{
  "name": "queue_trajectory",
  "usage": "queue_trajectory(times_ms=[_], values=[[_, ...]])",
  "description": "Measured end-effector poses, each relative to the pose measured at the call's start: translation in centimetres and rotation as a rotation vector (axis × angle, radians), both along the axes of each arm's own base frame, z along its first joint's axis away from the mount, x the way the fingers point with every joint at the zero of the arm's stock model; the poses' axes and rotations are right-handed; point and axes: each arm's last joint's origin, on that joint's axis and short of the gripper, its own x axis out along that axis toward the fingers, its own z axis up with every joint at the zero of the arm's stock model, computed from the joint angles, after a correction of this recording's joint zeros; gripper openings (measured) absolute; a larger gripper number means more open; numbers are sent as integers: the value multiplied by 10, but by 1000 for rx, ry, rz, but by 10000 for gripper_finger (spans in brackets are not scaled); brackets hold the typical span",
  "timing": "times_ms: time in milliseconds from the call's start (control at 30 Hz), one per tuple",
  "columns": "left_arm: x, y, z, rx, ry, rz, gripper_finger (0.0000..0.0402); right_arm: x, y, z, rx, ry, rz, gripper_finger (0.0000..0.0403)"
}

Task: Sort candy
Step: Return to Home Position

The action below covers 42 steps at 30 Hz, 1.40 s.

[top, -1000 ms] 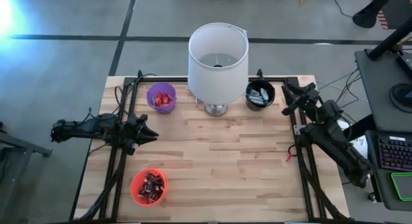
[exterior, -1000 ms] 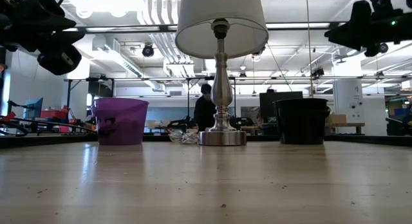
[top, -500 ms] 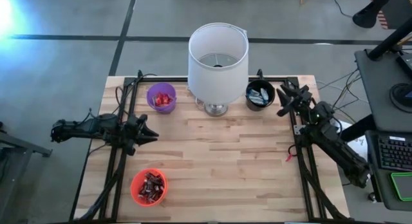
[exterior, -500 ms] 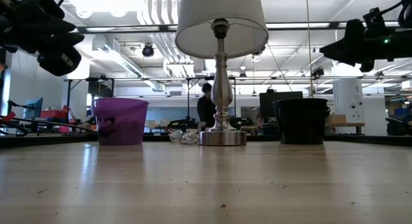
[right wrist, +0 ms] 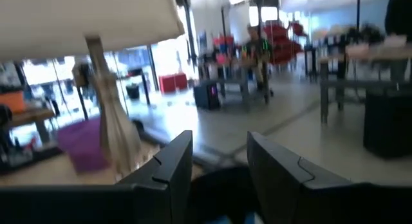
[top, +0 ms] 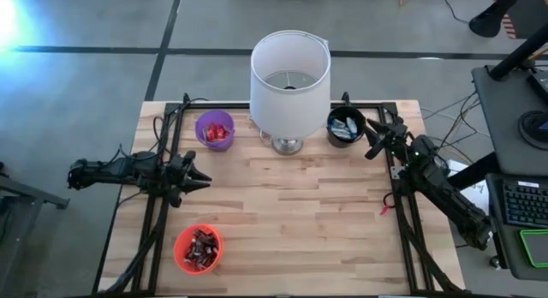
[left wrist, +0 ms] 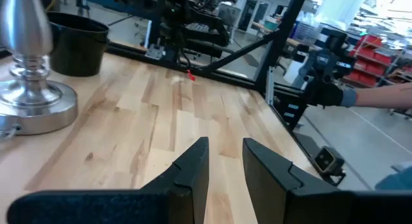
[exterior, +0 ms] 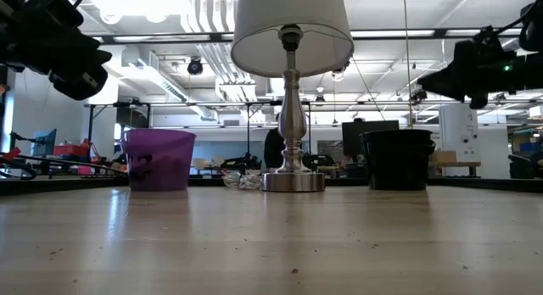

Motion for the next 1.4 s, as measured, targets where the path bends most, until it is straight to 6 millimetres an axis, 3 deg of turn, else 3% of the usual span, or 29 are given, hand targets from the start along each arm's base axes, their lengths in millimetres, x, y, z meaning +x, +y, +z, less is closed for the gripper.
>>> queue_trajectory(times_ms=[133, 300, 500, 1100, 1400], values=[[0, 1, 0, 9, 1, 39, 77, 1, -1, -10, 82, 70, 0, 137], [1, 3, -3, 16, 11, 90, 77, 2, 0, -10, 53, 99, 44, 137], [5, 3, -22, 19, 75, 103, 77, 2, 0, -11, 43, 109, 42, 137], [5, 2, -10, 142, -36, 79, 77, 2, 0, -11, 108, 60, 40, 137], [9, 2, -19, 142, -42, 77, 77, 2, 0, -11, 135, 39, 43, 137]])
